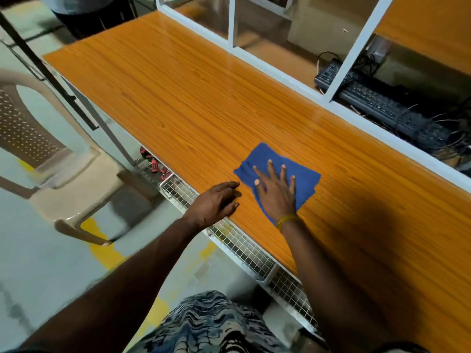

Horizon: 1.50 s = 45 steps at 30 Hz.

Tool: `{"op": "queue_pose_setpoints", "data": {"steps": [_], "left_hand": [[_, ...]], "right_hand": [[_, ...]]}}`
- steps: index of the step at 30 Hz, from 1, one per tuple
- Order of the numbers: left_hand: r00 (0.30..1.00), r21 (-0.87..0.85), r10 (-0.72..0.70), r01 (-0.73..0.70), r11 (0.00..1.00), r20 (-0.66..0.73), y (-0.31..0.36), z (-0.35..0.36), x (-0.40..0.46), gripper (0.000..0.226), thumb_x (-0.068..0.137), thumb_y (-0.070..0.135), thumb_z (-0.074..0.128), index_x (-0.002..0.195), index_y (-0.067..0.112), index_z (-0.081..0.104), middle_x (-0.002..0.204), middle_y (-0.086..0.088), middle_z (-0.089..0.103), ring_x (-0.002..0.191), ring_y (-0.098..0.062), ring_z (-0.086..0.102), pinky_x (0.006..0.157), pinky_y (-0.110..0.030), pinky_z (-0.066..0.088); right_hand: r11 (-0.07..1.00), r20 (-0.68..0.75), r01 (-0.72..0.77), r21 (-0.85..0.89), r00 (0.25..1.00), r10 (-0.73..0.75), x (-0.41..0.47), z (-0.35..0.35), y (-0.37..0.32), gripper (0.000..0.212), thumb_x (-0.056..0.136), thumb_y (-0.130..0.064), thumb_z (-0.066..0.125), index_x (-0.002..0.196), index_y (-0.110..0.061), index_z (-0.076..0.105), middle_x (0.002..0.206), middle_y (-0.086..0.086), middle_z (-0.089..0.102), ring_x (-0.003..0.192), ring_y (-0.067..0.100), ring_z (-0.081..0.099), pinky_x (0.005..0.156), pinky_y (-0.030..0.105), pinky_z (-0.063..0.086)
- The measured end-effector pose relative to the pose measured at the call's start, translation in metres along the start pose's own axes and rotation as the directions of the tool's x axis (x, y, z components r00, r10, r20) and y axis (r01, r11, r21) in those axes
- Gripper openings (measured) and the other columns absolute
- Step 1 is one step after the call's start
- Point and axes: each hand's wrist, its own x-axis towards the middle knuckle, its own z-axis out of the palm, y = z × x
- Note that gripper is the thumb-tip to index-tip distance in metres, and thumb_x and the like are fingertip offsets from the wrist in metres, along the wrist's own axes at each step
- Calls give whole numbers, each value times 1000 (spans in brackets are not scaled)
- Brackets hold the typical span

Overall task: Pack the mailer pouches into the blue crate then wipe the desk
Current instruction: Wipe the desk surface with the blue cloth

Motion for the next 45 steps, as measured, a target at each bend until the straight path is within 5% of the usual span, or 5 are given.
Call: {"op": "queue_pose_setpoints", "data": {"steps": [5, 11, 32, 39, 45], "left_hand": [[1000, -1, -7, 8, 1000, 18, -7, -11, -2, 35, 94, 36, 57, 121, 16, 67, 146, -3, 51, 123, -20, 57, 86, -21, 43], [999, 18, -43, 43, 999, -8, -12, -12, 10, 30, 95, 32, 60, 121, 18, 67, 143, -1, 51, 119, -18, 58, 85, -29, 51], [989, 25, -148, 148, 989, -7, -36, -18, 103, 41, 92, 47, 43, 115, 20, 63, 141, -7, 49, 128, -23, 51, 93, -39, 51], [985, -4, -165, 165, 986, -58, -36, -21, 130, 36, 93, 39, 51, 121, 20, 64, 145, -2, 45, 127, -20, 51, 93, -32, 48], [983, -10, -164, 164, 986, -80, -41, -19, 163, 31, 91, 33, 56, 116, 17, 66, 141, -7, 50, 122, -23, 56, 92, -33, 50]], "right_hand": [[988, 21, 155, -15, 988, -155, -53, -3, 44, 42, 107, -43, 29, 149, -50, 27, 165, -13, 11, 153, 22, 2, 120, 56, 10], [957, -102, -287, 45, 951, 291, 4, -4, 20, 45, 103, -46, 37, 149, -45, 34, 164, -1, 21, 151, 35, 12, 116, 64, 14], [997, 44, 72, -37, 997, -71, 31, -15, 33, 49, 102, -53, 15, 151, -49, 21, 165, -13, 7, 153, 23, 2, 120, 53, 7], [961, -96, -269, 61, 957, 274, 134, -25, 52, 46, 103, -45, 38, 149, -44, 33, 164, -2, 19, 151, 34, 11, 117, 64, 12], [994, 25, 111, -26, 994, -110, 112, -26, 57, 46, 105, -50, 26, 150, -48, 26, 165, -12, 10, 153, 25, 3, 120, 55, 6]]}}
